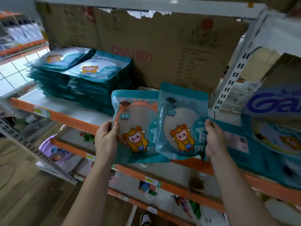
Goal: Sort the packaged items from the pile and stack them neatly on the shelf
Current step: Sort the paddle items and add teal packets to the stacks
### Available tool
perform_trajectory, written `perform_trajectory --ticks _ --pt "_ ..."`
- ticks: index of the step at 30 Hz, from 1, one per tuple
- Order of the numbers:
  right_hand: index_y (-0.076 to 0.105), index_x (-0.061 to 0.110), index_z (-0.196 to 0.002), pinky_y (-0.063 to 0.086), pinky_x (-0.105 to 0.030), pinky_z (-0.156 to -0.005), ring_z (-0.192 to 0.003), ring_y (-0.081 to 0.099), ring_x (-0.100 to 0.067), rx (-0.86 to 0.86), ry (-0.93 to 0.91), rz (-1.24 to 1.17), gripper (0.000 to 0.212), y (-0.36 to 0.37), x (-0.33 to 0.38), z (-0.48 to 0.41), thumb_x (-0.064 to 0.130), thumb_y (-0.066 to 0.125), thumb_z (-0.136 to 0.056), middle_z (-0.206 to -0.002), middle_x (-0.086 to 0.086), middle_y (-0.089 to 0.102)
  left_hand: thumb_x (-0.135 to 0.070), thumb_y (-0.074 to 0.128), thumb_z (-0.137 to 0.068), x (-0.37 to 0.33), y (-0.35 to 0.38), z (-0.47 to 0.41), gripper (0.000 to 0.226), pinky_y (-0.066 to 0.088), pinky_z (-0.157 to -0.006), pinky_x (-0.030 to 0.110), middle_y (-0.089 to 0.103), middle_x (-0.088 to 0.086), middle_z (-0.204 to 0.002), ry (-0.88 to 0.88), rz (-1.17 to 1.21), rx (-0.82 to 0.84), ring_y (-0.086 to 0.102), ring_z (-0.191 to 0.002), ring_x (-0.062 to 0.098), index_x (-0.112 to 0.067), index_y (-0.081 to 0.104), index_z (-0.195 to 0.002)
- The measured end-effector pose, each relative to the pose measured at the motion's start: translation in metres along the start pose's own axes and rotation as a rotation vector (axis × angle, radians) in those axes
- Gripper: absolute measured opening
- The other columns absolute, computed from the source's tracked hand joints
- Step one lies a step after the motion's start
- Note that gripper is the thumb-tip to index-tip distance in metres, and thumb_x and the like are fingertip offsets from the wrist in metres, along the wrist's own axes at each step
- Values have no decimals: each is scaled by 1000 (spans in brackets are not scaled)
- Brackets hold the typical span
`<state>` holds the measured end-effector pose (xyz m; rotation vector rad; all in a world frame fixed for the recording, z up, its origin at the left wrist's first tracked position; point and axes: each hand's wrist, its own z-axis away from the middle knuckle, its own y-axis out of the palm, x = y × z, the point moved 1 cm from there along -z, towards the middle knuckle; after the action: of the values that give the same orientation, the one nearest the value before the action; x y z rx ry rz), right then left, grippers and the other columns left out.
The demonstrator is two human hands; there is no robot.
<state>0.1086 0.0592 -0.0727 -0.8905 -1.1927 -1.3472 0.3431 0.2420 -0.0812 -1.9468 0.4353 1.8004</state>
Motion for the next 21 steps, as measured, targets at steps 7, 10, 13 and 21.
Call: perform_trajectory --ticks 7,10,13,21 --pt "62 14 -88 54 -32 -66 -73 65 -17 36 3 5 23 55 6 -38 27 48 -102 -83 -4 66 -27 53 -98 -36 -19 -68 20 53 -66 40 68 5 -91 155 -109 -40 63 -81 24 -13 66 -105" --pt "64 15 -91 55 -33 -69 -82 67 -20 48 16 19 23 78 12 -55 30 50 -101 -90 -6 69 -25 53 -99 -60 -34 -92 17 52 -61 34 67 3 -88 239 -159 -107 62 -76 18 -14 66 -102" --pt "65 14 -93 56 -39 -80 -89 68 -24 36 25 33 25 97 13 -63 32 49 -101 -100 -10 70 -32 55 -96 -74 -51 -123 25 55 -65 40 70 6 -91 279 -147 -129 66 -80 24 -13 69 -103" --pt "62 8 -110 56 -45 -87 -98 69 -25 -9 34 2 29 147 2 -64 33 50 -100 -110 -11 70 -16 54 -98 -91 -78 -246 18 48 -56 23 59 -1 -70 198 -14 -70 56 -58 6 -1 65 -98"
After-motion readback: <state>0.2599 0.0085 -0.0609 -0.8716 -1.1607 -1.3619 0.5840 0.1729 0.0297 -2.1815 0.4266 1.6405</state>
